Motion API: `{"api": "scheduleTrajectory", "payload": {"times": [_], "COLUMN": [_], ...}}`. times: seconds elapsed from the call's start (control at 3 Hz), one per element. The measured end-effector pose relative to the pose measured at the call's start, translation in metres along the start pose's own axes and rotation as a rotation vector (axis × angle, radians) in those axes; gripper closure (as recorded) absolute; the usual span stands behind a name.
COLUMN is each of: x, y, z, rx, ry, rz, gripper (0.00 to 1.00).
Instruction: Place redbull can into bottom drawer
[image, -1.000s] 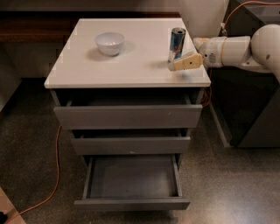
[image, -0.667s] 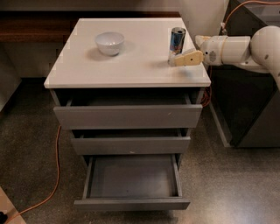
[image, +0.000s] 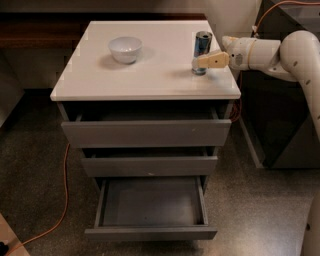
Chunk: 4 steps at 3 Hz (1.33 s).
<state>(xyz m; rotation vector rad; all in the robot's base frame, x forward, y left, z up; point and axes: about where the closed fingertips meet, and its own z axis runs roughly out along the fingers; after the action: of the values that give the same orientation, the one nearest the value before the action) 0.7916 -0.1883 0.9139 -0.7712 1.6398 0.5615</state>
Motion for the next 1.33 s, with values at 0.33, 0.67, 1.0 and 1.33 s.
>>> {"api": "scheduleTrajectory", "payload": {"times": [0.33,0.67,1.0,1.33], "x": [-0.002,-0.005,-0.006,-0.011], "y": [-0.013,-0.021,-0.019,0.0], "z": [0.011,0.023,0.027,0.02], "rx": [0.012,0.01,0.0,-0.044], "ry": [-0.012,-0.024,-0.028,-0.047], "rz": [0.012,0.019,0.015,-0.01], "gripper": [0.0,0.21,0.46,0.75]}}
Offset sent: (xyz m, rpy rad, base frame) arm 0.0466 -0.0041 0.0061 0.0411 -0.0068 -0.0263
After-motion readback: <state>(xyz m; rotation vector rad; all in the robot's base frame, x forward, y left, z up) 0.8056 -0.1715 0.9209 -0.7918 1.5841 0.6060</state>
